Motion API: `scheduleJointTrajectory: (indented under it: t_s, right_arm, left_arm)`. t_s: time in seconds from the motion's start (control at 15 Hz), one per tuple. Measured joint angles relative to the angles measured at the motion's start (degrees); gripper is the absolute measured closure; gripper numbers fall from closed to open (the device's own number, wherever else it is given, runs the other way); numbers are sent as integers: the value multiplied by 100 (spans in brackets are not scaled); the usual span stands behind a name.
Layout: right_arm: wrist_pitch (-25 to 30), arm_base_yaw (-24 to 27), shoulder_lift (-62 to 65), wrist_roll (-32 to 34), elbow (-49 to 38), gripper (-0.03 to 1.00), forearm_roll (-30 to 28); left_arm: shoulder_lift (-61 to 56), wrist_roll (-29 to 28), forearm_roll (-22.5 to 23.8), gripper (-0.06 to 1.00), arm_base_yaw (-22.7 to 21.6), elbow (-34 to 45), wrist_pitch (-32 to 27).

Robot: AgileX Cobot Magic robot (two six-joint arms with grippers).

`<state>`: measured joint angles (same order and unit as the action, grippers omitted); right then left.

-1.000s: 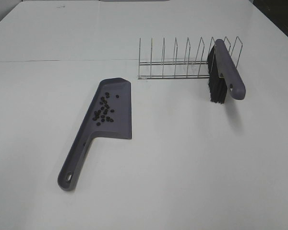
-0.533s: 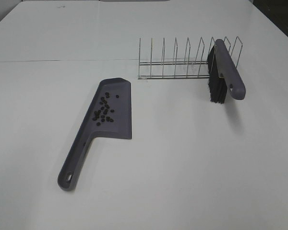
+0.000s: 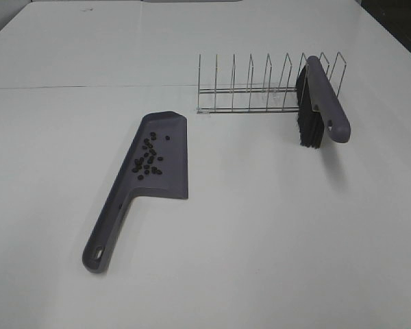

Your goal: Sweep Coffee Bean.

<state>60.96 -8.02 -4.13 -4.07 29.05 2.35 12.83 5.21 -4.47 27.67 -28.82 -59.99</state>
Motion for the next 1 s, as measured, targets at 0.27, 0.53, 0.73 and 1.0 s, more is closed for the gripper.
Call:
scheduleJointTrajectory:
  t_s: [0.27,0.53,0.73,1.0]
  right_arm:
    - [-6,0,23,0,0,28,0]
    - [-6,0,23,0,0,28,0]
    - [-6,0,23,0,0,28,0]
    - [-6,0,23,0,0,28,0]
  left_arm:
    - [0,11,0,37,0,0,0]
    - [0,11,0,37,0,0,0]
    - [0,11,0,37,0,0,0]
    - [0,11,0,37,0,0,0]
